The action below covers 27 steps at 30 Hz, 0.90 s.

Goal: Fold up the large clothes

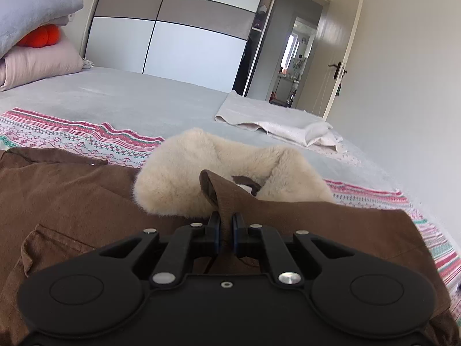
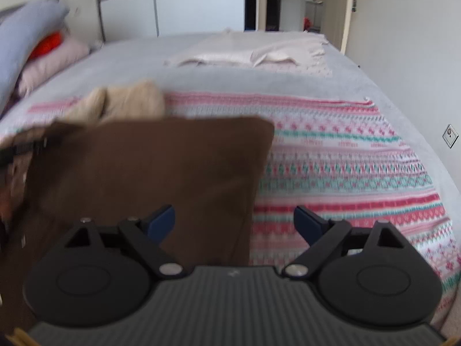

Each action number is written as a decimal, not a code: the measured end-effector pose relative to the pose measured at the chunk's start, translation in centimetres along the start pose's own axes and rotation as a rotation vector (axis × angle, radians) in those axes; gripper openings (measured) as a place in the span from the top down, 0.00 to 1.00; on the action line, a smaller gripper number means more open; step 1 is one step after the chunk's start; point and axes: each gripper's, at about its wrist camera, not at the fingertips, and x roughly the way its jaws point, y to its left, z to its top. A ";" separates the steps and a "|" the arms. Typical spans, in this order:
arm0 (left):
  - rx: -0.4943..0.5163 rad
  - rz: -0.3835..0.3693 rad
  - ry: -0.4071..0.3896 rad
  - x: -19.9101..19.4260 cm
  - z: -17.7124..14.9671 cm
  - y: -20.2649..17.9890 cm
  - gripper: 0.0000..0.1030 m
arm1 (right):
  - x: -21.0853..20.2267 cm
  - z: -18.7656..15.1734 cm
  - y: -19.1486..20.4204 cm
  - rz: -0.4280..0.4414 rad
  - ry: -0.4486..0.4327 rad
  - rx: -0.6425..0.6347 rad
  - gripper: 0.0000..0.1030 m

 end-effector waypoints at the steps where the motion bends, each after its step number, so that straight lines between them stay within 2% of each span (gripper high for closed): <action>1: -0.002 0.000 -0.003 -0.1 0.0 0.0 0.91 | 0.0 -0.9 0.2 -0.001 0.014 -0.012 0.12; 4: 0.003 0.007 -0.003 0.0 -0.1 -0.2 0.91 | 1.2 -2.8 1.0 -0.006 0.044 -0.027 0.13; 6: 0.012 0.008 -0.007 0.0 -0.2 -0.3 0.91 | 2.4 -3.2 1.4 -0.026 0.025 -0.024 0.16; 8: 0.029 0.006 -0.008 -0.1 -0.4 -0.3 0.91 | 3.5 -3.3 1.7 -0.086 0.006 -0.040 0.22; 10: 0.043 0.005 0.024 0.3 -0.5 -0.4 0.91 | 3.5 -3.3 1.3 -0.126 -0.004 -0.061 0.22; 12: 0.098 0.045 0.085 1.3 -1.1 -1.0 0.91 | 3.3 -3.7 -0.5 -0.250 0.026 -0.022 0.21; 13: 0.136 0.065 0.112 2.0 -1.7 -1.4 0.91 | 3.2 -4.1 -1.9 -0.234 0.040 0.020 0.21; 14: 0.181 0.081 0.134 2.5 -2.3 -1.8 0.89 | 3.3 -4.6 -3.4 -0.168 0.061 0.112 0.23; 15: 0.225 0.100 0.129 2.6 -2.6 -2.2 0.87 | 3.5 -5.0 -4.2 -0.137 0.083 0.172 0.23; 18: 0.248 0.106 0.127 1.9 -2.1 -2.3 0.81 | 2.8 -4.9 -3.0 -0.171 0.094 0.105 0.22; 19: 0.243 0.106 0.145 1.5 -1.7 -2.3 0.76 | 2.1 -4.7 -2.7 -0.178 0.103 0.089 0.22; 20: 0.234 0.100 0.153 1.0 -1.1 -2.3 0.66 | 1.2 -4.5 -2.5 -0.179 0.103 0.085 0.22; 21: 0.218 0.079 0.137 0.2 -0.5 -2.3 0.61 | 0.1 -4.1 -2.3 -0.182 0.086 0.084 0.22; 22: 0.200 0.050 0.104 -0.7 -0.1 -2.4 0.50 | -1.0 -4.0 -2.2 -0.179 0.050 0.085 0.22; 23: 0.189 0.020 0.073 -1.6 0.3 -2.6 0.45 | -1.9 -3.9 -2.2 -0.165 0.006 0.094 0.22; 25: 0.200 -0.069 0.045 -2.8 0.4 -3.5 0.45 | -3.1 -3.4 -2.0 -0.100 -0.073 0.141 0.23; 27: 0.220 -0.186 0.056 -2.9 -0.2 -4.4 0.45 | -2.9 -2.7 -1.3 -0.027 -0.131 0.189 0.33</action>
